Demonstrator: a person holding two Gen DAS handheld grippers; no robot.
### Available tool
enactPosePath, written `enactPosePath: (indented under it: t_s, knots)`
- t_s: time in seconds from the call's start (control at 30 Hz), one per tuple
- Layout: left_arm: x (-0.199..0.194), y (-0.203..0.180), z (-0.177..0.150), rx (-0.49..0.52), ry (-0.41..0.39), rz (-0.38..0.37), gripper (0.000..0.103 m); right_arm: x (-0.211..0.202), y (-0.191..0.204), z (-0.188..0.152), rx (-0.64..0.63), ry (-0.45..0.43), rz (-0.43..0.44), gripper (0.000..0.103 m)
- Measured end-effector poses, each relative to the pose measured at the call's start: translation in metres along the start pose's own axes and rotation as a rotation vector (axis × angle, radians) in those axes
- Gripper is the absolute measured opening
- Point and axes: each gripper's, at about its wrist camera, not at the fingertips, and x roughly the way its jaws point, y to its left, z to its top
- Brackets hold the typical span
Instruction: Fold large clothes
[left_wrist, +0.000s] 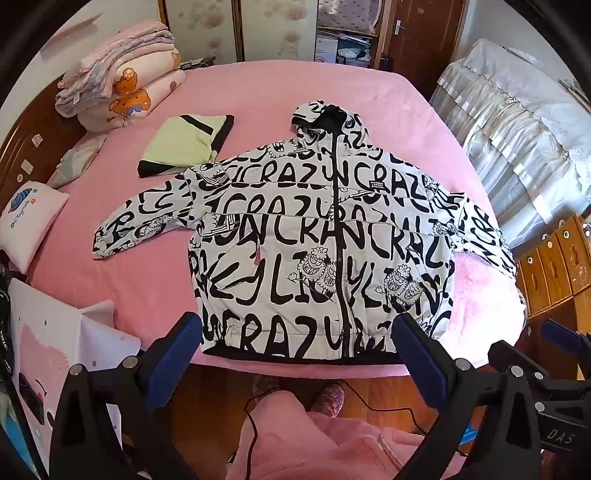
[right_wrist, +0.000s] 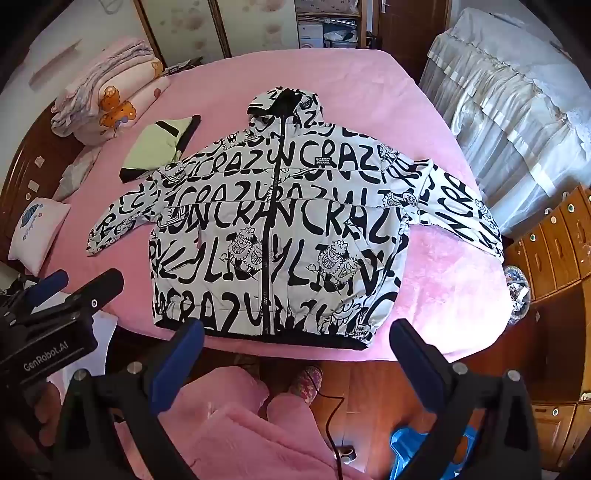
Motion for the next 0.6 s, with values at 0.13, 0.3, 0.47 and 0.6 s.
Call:
enactPosePath:
  t_s: [0.13,0.3,0.47,0.6]
  knots:
    - [0.0001,0.0012,0.0008,0.001,-0.003,0.001,0.102,0.0006,-0.0021,0.0007,0.002,-0.005,0.001,0.101]
    - [-0.0003,-0.0005,0.0001,0.005,-0.01,0.007,0.102,0.0014,-0.0034,0.0019,0.007,-0.006,-0.001,0.101]
    - [-0.0005,0.0,-0.0003,0.004,-0.014,0.008,0.102,0.007,-0.008,0.0063,0.008,-0.002,-0.001,0.101]
    - [-0.001,0.0001,-0.0002,0.001,-0.015,0.01,0.102,0.004,-0.0063,0.0057,0.008,-0.005,-0.004,0.101]
